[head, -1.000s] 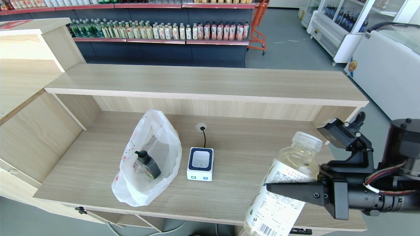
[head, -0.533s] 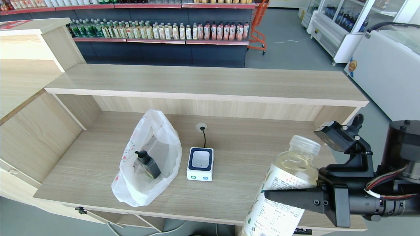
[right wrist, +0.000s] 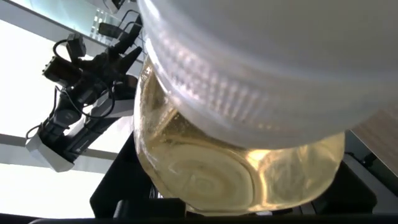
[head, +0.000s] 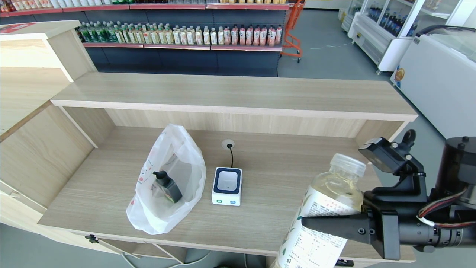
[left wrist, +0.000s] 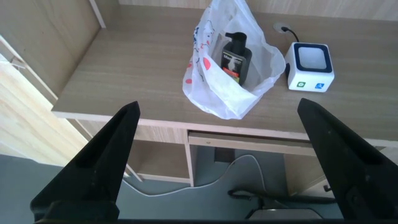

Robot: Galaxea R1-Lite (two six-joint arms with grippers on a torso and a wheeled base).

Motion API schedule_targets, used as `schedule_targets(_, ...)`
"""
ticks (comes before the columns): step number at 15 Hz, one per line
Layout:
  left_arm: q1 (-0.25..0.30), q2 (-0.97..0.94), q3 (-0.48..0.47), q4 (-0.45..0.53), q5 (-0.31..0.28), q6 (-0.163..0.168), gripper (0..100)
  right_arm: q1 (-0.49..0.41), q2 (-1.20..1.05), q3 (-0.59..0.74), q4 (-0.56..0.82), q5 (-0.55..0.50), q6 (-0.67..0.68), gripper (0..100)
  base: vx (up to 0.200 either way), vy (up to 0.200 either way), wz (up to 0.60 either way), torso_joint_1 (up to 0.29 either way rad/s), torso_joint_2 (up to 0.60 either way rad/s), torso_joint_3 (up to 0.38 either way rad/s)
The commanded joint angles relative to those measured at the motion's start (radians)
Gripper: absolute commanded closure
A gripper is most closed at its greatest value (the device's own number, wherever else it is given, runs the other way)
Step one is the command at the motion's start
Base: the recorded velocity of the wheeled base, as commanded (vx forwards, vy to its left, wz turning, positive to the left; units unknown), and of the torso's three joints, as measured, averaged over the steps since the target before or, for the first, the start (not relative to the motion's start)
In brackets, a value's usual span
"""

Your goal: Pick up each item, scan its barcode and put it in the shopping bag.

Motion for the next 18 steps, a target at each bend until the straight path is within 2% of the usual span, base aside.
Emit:
schedule_targets(1,0.000,0.000,0.000,0.000,0.000,0.000,0,0.000,-0.007,0.003,0.000,0.000,0.000,100,0.000,0.000,0.00,0.000,0.00,0.000)
schedule_targets(3,0.000,0.000,0.000,0.000,0.000,0.000,0,-0.006,-0.013,0.006,-0.004,-0.007,-0.017,100,0.000,0.000,0.00,0.000,0.00,0.000)
schedule_targets(4,0.000,0.000,0.000,0.000,0.000,0.000,0,-0.029,-0.012,0.005,-0.004,-0.026,-0.083,100,0.000,0.000,0.00,0.000,0.00,0.000)
schedule_targets(6,0.000,0.000,0.000,0.000,0.000,0.000,0,-0.087,0.001,0.016,-0.002,-0.098,-0.282,100,0.000,0.000,0.00,0.000,0.00,0.000)
schedule_targets(7,0.000,0.000,0.000,0.000,0.000,0.000,0,-0.150,0.020,0.037,-0.008,-0.179,-0.464,100,0.000,0.000,0.00,0.000,0.00,0.000)
schedule_targets(8,0.000,0.000,0.000,0.000,0.000,0.000,0,-0.202,0.037,0.042,-0.013,-0.225,-0.585,100,0.000,0.000,0.00,0.000,0.00,0.000)
schedule_targets(10,0.000,0.000,0.000,0.000,0.000,0.000,0,-0.262,0.051,0.057,-0.030,-0.248,-0.697,100,0.000,0.000,0.00,0.000,0.00,0.000)
schedule_targets(14,0.000,0.000,0.000,0.000,0.000,0.001,0,-0.349,0.182,0.121,-0.332,-0.254,-0.907,100,0.000,0.000,0.00,0.000,0.00,0.000)
schedule_targets(18,0.000,0.000,0.000,0.000,0.000,0.000,0,-0.377,0.267,0.146,-0.537,-0.236,-0.973,100,0.000,0.000,0.00,0.000,0.00,0.000)
